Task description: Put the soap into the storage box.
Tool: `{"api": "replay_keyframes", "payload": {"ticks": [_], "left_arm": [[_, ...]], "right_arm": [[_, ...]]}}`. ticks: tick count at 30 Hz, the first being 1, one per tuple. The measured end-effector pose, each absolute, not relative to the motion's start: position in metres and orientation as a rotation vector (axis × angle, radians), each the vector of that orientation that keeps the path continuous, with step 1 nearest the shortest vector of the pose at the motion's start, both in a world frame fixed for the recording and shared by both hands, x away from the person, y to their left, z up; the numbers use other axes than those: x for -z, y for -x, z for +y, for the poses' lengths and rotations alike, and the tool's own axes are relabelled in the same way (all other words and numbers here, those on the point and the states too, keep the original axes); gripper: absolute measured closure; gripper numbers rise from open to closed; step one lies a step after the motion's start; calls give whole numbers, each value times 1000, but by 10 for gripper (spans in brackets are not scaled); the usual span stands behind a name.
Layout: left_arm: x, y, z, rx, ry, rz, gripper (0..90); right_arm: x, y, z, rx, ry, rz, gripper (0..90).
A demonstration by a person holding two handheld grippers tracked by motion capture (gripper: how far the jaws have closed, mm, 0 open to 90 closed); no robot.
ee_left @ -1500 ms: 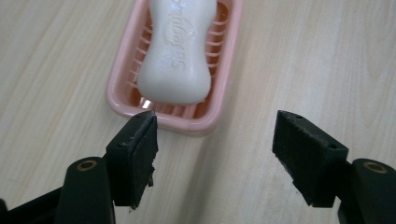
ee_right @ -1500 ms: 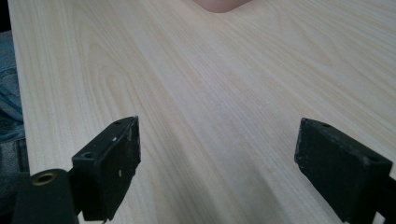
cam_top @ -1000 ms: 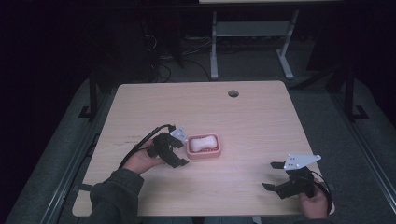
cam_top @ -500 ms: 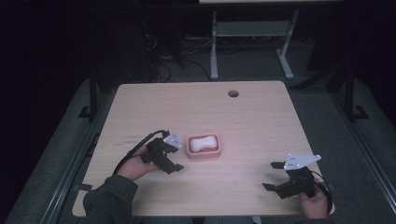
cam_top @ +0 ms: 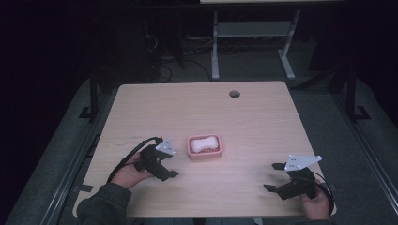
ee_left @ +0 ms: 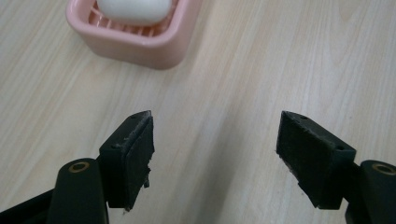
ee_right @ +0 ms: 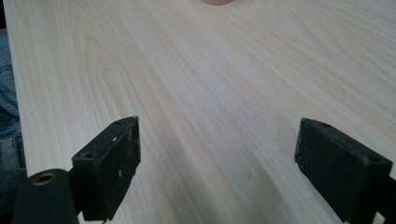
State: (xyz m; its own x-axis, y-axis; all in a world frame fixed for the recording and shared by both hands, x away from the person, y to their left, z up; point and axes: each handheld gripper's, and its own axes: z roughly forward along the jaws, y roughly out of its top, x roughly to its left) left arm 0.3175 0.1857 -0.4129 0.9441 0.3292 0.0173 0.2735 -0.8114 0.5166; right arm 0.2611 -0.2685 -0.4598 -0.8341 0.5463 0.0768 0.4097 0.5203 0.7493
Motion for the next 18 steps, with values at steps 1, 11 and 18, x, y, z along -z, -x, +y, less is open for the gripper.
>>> {"api": "replay_keyframes", "payload": {"ticks": [1,11,18], "left_arm": [[413,-317,187,-142,-2579,424,273],[419,-306,201,-145,-2543,454,273],[424,-296,211,-147,-2536,467,272]], "right_arm": [[460,-261,-269,-1208,-819,2589,141],[461,-261,-268,-1199,-828,2595,141],[462,-261,-268,-1193,-821,2601,141]]}}
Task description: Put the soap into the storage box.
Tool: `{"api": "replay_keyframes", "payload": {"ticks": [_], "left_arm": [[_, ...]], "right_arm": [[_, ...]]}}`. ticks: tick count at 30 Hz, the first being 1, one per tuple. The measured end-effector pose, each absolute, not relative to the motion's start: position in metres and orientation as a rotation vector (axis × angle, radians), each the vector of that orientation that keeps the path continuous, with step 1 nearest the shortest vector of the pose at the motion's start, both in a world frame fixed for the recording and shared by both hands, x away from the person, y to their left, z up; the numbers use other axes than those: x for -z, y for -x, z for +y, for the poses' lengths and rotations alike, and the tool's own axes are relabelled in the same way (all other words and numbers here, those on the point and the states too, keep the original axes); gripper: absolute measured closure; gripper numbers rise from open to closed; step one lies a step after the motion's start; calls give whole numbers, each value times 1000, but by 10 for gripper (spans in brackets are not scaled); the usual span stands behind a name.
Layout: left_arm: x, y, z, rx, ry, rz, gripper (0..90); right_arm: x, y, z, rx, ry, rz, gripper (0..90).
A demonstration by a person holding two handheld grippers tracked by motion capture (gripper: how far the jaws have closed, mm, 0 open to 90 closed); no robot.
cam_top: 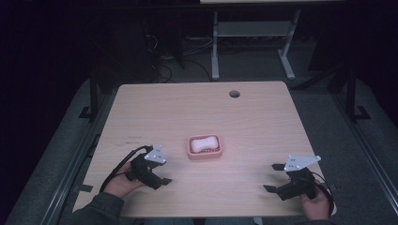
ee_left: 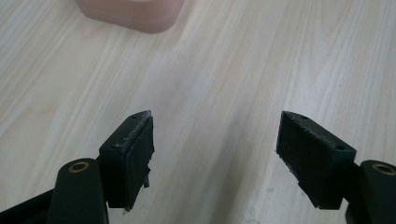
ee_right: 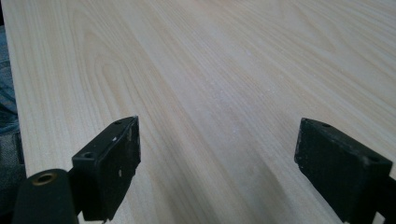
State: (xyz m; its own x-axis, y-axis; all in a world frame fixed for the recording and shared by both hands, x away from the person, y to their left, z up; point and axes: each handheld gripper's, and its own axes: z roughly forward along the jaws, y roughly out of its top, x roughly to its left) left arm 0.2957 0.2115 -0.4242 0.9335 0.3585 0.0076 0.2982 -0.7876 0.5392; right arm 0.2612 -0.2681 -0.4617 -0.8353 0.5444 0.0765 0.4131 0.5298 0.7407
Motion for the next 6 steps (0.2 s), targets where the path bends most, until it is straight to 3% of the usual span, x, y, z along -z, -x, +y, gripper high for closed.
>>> {"api": "replay_keyframes", "payload": {"ticks": [6], "left_arm": [[435,-282,216,-140,-2568,469,272]], "right_arm": [[462,-260,-266,-1189,-815,2611,141]]}}
